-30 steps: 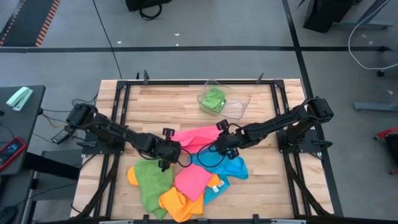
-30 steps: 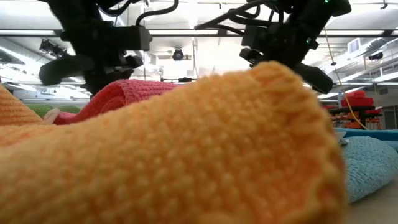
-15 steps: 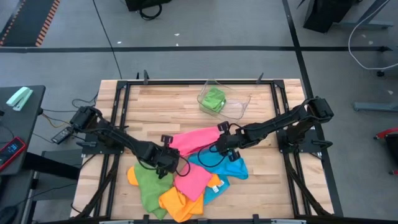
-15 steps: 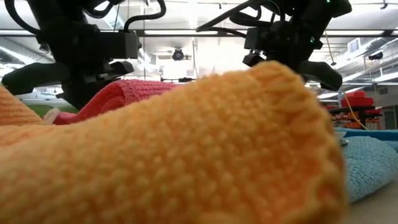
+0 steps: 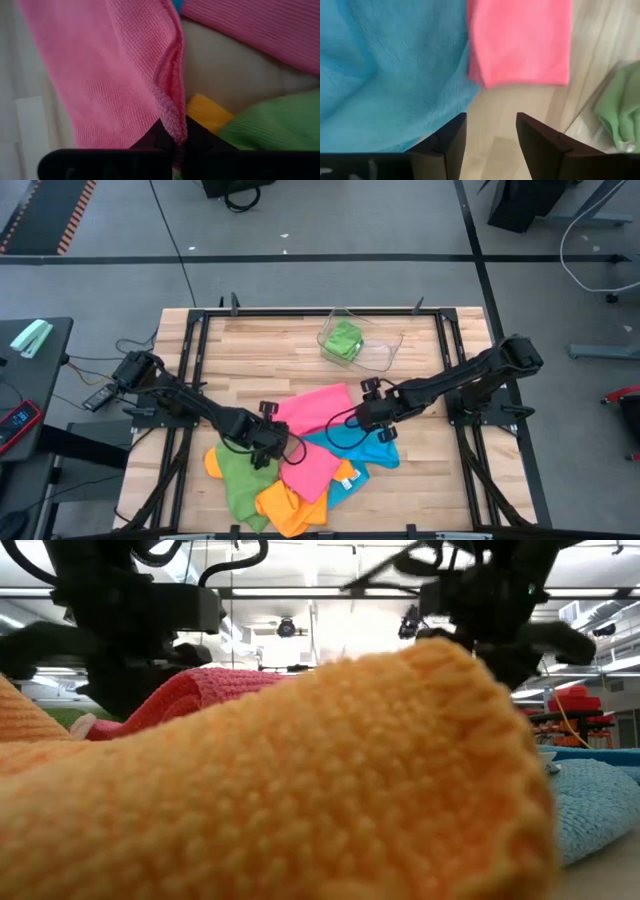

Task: Fold microfiber towels
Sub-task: Fold the top pink towel

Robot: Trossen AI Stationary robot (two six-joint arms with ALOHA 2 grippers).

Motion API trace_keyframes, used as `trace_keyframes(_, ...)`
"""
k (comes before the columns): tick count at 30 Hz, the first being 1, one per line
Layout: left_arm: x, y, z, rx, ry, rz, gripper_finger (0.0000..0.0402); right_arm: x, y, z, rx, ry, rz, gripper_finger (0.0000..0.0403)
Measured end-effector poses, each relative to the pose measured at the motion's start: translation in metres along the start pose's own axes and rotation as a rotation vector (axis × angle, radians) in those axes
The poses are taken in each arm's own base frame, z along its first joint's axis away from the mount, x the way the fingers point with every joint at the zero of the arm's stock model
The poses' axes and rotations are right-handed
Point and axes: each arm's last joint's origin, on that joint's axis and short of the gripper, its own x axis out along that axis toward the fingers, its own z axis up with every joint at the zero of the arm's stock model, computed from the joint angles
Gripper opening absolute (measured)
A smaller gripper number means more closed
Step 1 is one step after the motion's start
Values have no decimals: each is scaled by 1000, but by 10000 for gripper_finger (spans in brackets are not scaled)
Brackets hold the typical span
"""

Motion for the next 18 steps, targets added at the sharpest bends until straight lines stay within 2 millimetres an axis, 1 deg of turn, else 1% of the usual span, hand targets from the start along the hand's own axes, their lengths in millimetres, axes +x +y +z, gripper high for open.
trace_keyframes(4,0,-2,0,3,-3,-14,37,-14,-9,10,64,-160,-7,178)
trace_keyframes(6,0,-2,0,3,-5,-15,45,-16,-14,18,90,-255,6,177)
trace_keyframes(8,-1,-2,1,0,-12,-16,51,-13,-21,26,109,-338,28,177)
trace_keyframes(10,-1,-2,2,-4,-24,-19,57,-3,-27,34,127,-400,54,177)
trace_keyframes(13,-1,-3,5,-11,-50,-24,71,16,-35,43,129,-478,105,177)
trace_keyframes(16,-1,-3,6,-17,-67,-28,94,35,-45,50,136,-555,152,177)
trace_keyframes(18,-2,-5,7,-14,-66,-33,112,50,-49,51,142,-568,193,177)
